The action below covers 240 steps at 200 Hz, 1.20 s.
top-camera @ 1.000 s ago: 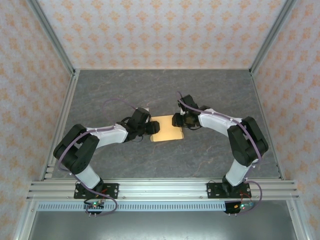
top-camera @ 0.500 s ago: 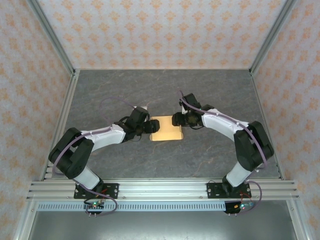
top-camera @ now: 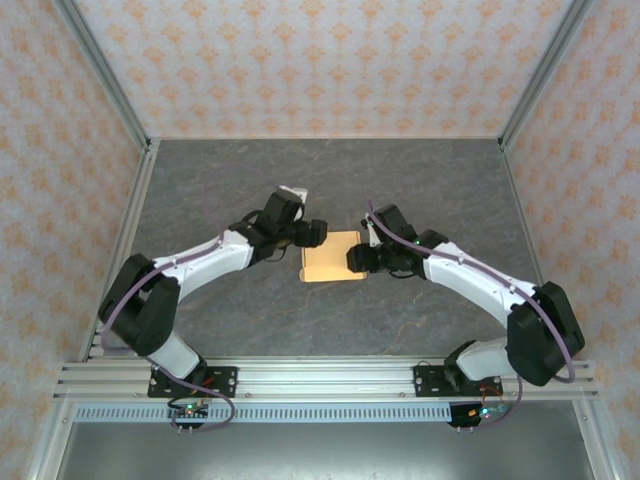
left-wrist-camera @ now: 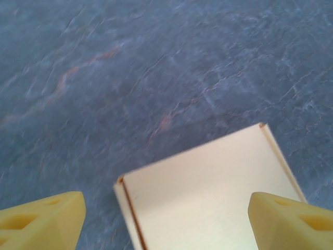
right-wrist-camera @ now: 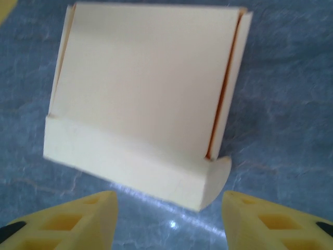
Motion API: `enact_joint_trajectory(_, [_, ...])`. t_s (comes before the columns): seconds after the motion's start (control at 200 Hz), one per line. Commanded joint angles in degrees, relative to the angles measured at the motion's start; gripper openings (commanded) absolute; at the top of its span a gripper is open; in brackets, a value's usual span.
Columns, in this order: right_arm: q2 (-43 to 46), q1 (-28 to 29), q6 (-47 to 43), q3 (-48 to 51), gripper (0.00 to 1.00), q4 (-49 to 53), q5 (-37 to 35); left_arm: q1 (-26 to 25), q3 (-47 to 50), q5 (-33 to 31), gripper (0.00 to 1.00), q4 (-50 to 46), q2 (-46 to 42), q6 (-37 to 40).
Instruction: Fold the paper box
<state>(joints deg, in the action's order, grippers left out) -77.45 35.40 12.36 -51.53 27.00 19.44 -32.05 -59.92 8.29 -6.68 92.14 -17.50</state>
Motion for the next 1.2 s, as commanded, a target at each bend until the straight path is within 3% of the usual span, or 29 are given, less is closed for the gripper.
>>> enact_joint_trajectory(0.0, [2.67,0.54,0.29,1.74,0.55,2.70,1.63,1.37,-7.09,4.46,0.82,-6.08,5.92,7.42])
enact_joint_trajectory(0.2, [4.61,0.59,0.20,3.62,0.55,2.81,0.22,3.65,-20.56,11.13,0.80,-15.79,16.77,11.38])
enact_joint_trajectory(0.415, [4.68,0.56,0.30,4.06,0.55,3.04,2.44,5.08,-26.01,21.03,0.73,-21.61,23.17,11.41])
enact_joint_trajectory(0.661, [4.35,0.59,-0.07,4.15,0.55,3.33,1.81,5.20,-21.93,24.21,0.70,-19.47,22.60,9.64])
enact_joint_trajectory(1.196, [3.01,1.55,2.38,5.03,0.54,1.74,4.36,5.22,-4.40,26.70,0.74,-9.81,10.18,4.27])
